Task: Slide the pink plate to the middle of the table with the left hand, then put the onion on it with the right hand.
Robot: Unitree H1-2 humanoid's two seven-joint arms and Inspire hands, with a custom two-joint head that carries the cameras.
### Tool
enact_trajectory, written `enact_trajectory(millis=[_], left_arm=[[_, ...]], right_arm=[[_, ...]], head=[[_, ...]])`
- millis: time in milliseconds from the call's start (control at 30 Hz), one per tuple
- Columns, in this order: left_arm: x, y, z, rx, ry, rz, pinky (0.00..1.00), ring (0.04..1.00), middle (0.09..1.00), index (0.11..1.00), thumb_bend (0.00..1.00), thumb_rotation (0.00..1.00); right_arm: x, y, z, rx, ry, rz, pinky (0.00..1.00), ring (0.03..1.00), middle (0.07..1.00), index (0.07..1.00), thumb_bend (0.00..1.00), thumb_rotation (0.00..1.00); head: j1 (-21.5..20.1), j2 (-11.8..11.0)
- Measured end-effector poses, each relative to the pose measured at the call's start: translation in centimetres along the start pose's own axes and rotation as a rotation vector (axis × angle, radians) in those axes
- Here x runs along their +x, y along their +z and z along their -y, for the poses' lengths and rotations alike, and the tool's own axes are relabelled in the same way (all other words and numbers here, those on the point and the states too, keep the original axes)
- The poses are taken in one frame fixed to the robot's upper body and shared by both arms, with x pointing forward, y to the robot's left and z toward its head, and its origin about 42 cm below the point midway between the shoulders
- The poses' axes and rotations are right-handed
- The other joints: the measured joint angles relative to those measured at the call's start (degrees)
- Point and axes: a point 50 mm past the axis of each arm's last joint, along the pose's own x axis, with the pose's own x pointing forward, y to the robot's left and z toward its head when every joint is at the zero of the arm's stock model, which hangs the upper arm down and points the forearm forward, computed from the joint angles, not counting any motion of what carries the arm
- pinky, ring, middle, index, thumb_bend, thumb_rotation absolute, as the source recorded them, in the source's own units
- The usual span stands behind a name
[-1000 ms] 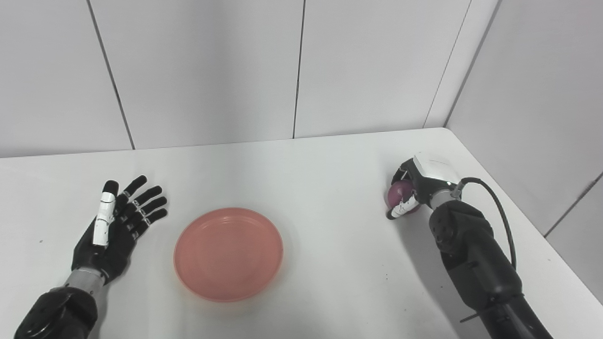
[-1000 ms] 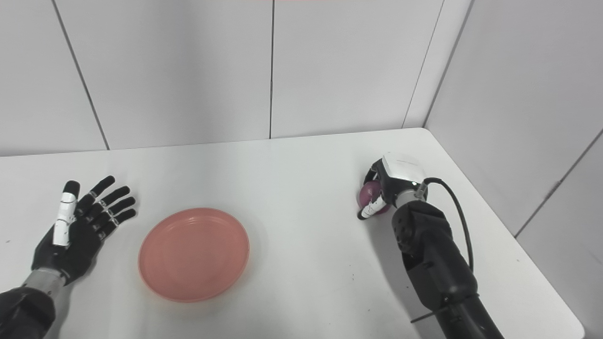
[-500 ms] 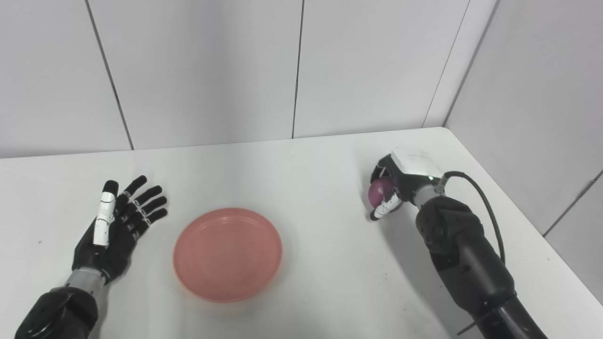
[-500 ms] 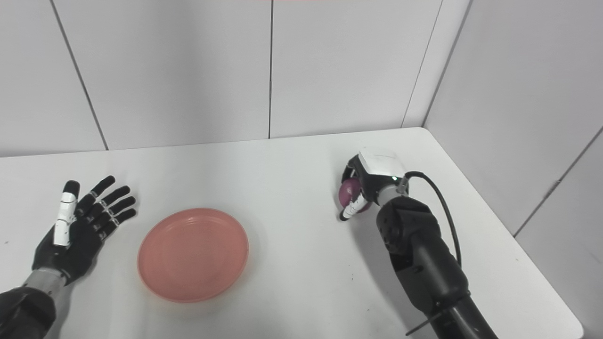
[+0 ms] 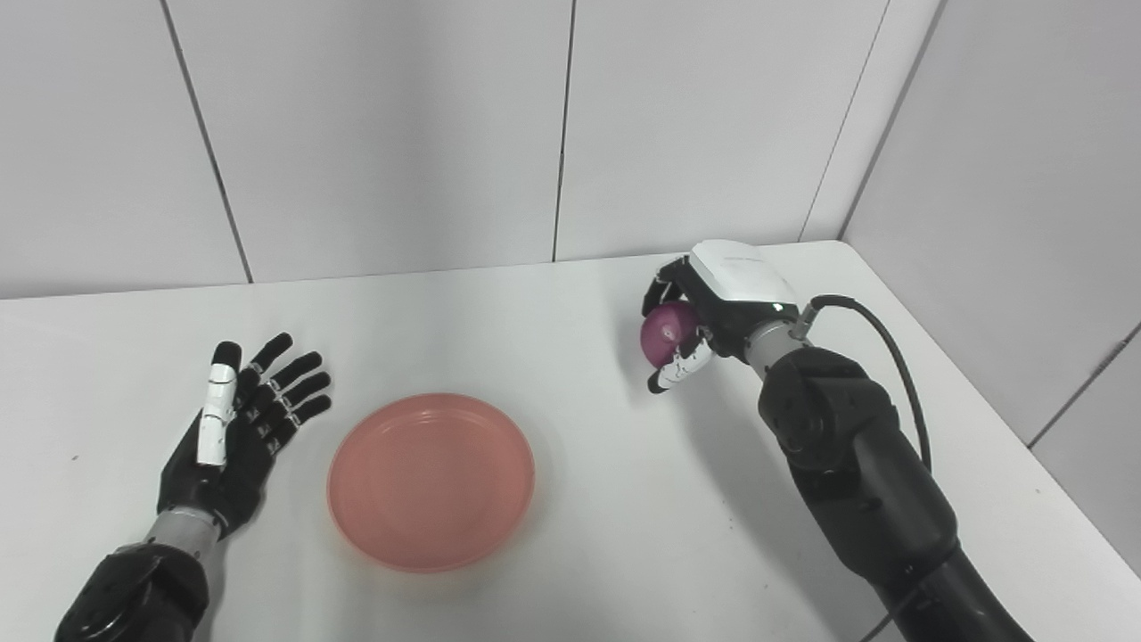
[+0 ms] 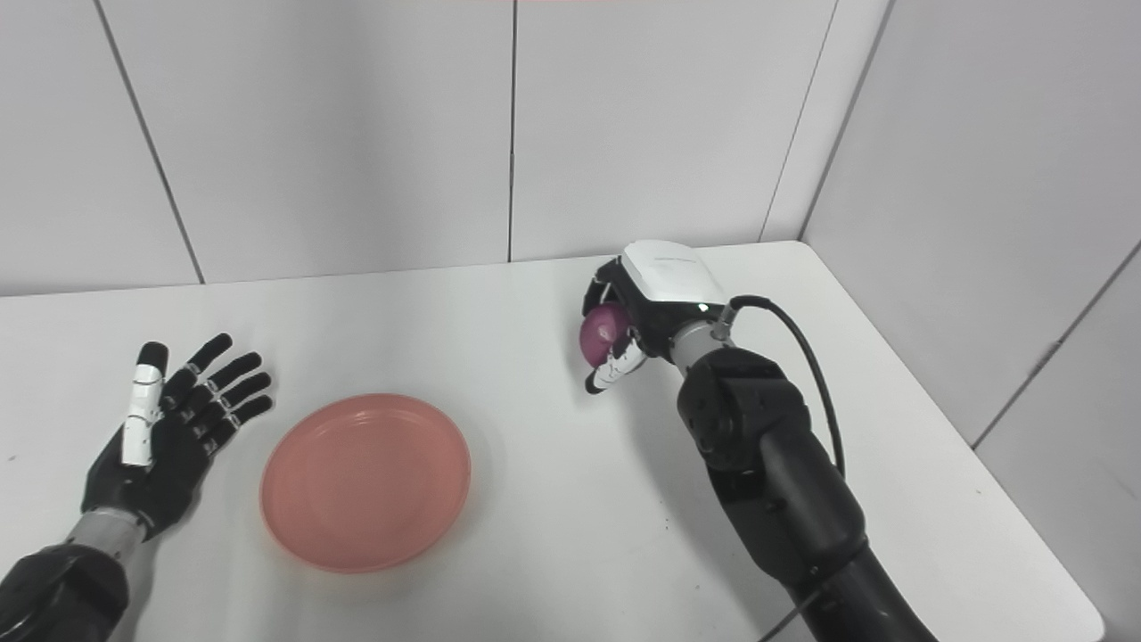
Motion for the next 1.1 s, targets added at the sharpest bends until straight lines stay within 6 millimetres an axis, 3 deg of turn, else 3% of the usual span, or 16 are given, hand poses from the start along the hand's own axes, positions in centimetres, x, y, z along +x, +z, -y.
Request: enact_trajectory(millis=[100,467,733,1000,1100], left_arm=[[0.0,-0.3,1.0,-0.009,-0.011,-0.005,0.83,0.833,0.840,0.911,0.67,0.93],[0.3,-1.1,4.3,-0.014,-0.011,-0.020,0.83,0.841,0.840,0.932,0.66,0.96],[0.6,-1.5,5.6,0.006,-0.012,-0.031,0.84,0.829,0.832,0.927,0.67,0.98],[0.9,-2.0,6.6,0.001,-0.005,-0.037,0.79,0.791,0.799,0.898,0.66,0.97],[1.1,-2.1,6.8,0.004,-0.004,-0.037,0.81,0.809,0.815,0.906,0.66,0.98]], right_arm=[[0.0,0.5,-0.2,-0.005,0.011,0.033,0.33,0.391,0.486,0.532,0.51,0.00],[-0.4,2.0,-0.3,0.018,0.021,0.167,0.27,0.369,0.458,0.541,0.51,0.00],[-1.1,3.3,-2.0,0.049,0.040,0.250,0.30,0.386,0.464,0.520,0.52,0.00],[-0.8,3.5,-2.6,0.039,0.048,0.295,0.30,0.387,0.473,0.525,0.51,0.00],[-0.7,3.6,-3.1,0.036,0.065,0.302,0.32,0.394,0.483,0.517,0.52,0.00]], head=[[2.64,-0.18],[13.19,0.09],[16.27,-0.70],[19.96,-1.67],[20.58,-1.85]])
